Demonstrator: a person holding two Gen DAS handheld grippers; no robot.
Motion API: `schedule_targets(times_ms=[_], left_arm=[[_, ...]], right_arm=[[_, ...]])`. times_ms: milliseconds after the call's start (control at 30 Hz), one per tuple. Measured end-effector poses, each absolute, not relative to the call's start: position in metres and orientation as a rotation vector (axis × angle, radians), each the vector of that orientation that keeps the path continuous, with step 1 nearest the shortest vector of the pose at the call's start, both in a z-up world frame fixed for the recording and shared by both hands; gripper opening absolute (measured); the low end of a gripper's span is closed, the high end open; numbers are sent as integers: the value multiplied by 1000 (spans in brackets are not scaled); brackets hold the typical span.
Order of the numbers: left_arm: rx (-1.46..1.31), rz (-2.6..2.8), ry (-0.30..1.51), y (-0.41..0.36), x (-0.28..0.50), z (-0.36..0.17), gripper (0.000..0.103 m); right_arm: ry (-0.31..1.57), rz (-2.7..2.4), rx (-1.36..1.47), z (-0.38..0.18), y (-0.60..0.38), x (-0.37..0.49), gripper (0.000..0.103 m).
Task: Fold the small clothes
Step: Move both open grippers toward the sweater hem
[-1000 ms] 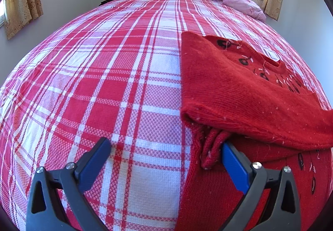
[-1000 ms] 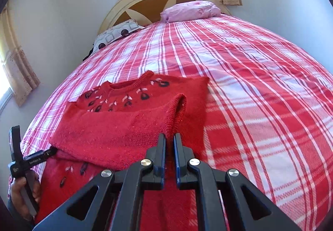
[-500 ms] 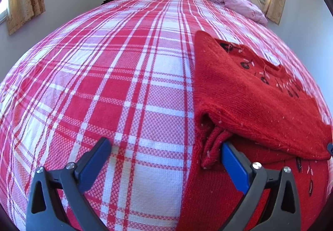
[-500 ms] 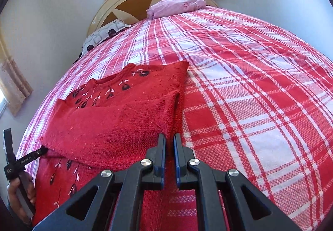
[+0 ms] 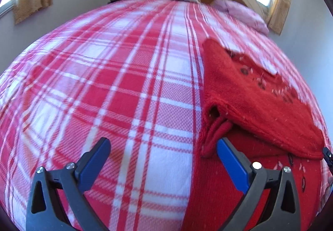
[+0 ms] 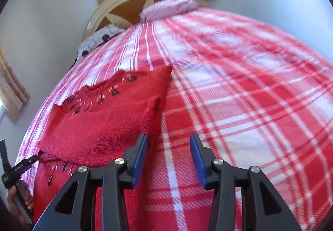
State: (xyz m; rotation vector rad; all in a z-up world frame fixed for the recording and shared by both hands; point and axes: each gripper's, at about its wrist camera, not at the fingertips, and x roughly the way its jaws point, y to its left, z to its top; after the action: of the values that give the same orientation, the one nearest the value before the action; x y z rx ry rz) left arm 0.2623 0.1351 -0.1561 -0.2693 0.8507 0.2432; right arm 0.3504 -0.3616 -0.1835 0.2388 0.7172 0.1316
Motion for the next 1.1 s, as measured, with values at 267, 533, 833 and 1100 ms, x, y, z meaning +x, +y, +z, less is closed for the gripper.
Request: schedule_targets(times_ms=[267, 533, 833, 1100], left_arm=[[-203, 236, 765, 120, 271, -124, 103], [4, 294, 875, 96, 328, -150, 103], [-94, 256, 871, 110, 321, -160, 103], [-135, 236, 878, 113, 321, -162, 103]], right_arm=[[644, 307, 153, -146, -312, 359, 44], [801, 343, 133, -185, -276, 393, 44], [854, 311, -29, -188, -262, 388, 44], [833, 280, 0, -196, -282, 378, 44]])
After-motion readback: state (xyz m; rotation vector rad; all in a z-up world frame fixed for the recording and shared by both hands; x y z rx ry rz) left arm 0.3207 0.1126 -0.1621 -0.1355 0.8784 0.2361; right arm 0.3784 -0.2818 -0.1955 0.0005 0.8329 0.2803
